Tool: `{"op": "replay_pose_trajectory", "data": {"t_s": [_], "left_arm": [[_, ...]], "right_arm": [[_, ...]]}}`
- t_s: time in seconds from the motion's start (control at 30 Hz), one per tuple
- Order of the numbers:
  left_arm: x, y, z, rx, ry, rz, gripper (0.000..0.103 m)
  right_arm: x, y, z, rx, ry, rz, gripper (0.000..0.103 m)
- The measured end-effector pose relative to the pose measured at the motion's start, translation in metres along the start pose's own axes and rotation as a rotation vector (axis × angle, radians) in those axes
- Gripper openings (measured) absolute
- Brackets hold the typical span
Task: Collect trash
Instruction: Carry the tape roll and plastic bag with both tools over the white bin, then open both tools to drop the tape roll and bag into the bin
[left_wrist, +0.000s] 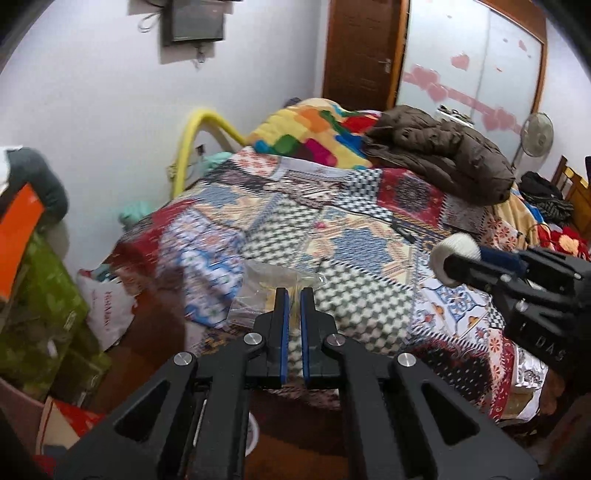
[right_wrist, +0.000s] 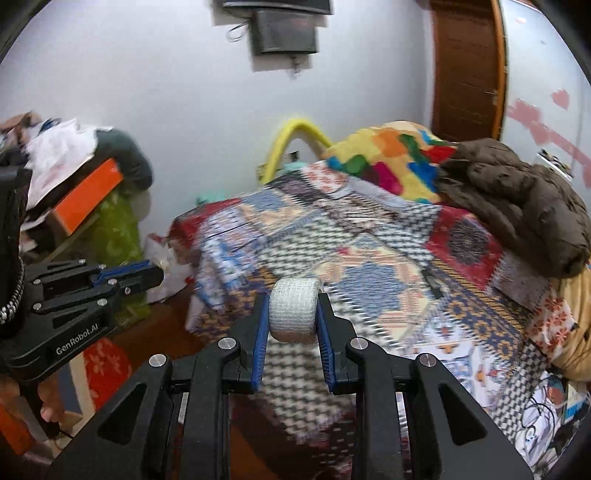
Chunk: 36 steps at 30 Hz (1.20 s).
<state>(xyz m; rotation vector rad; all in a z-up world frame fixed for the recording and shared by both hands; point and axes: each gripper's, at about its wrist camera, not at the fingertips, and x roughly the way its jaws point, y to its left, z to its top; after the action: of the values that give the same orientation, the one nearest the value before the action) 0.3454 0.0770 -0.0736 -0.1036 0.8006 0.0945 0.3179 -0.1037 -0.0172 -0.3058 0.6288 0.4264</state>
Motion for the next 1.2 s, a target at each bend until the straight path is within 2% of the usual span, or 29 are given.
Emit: {"op": "replay_pose_trajectory", "data": {"t_s": [0.37, 0.6, 0.83, 1.2], "left_arm": [[-0.045, 0.093, -0.051, -0.122, 0.009, 0.100, 0.004], [-0.043, 0.142, -0.088, -0.186, 0.069, 0.145, 0.004], [-0.008, 0.173, -0.139, -0.244, 0.198, 0.162, 0.004], [0.063, 0.194, -0.206, -0.375, 0.410, 0.066, 0.004]], "right_arm": [[0.036, 0.097, -0.017, -0.092, 0.082, 0.147, 0.023], [0.064, 0.145, -0.033, -0.132, 0.155, 0.209, 0.023], [0.106, 0.177, -0.055, -0.162, 0.270, 0.240, 0.023], [0.173, 0.184, -0.097, -0.108, 0.477, 0.282, 0.023]]}}
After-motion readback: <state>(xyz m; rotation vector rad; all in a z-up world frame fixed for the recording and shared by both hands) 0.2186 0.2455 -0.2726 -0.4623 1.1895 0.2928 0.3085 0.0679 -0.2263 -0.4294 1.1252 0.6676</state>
